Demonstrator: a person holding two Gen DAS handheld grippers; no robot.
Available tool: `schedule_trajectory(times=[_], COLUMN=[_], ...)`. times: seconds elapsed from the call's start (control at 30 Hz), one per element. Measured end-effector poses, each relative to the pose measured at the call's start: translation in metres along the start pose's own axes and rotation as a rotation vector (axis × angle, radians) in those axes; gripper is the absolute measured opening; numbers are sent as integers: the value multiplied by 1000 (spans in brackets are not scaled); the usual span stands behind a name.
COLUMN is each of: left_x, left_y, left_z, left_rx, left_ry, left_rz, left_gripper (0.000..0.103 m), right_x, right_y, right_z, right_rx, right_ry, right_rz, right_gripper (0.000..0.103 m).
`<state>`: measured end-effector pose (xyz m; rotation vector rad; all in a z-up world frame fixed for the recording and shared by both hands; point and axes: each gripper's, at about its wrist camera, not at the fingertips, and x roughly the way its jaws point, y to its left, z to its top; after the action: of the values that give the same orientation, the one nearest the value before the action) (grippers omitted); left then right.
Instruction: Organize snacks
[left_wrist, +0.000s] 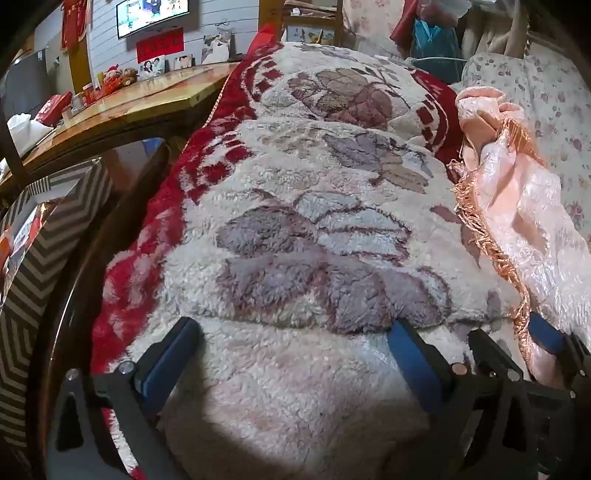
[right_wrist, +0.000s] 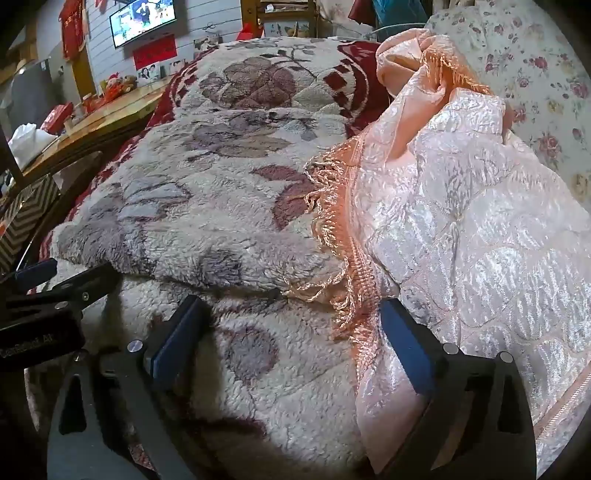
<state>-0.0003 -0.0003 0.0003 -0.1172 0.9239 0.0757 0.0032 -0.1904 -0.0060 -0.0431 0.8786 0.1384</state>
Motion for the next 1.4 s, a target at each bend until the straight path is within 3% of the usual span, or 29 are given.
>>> schedule_trajectory(times=[0.03, 1.4], left_x=[0, 0], left_y=[0, 0], left_z=[0, 0], left_rx=[4, 5], left_ry=[1, 4], left_rz=[6, 8], left_gripper=[103, 103], right_x=[0, 1], right_y=[2, -2], right_z=[-1, -1], right_rx=[-51, -25], right_ry=[-35, -21], right_rz=[-60, -30], right_gripper=[97, 99])
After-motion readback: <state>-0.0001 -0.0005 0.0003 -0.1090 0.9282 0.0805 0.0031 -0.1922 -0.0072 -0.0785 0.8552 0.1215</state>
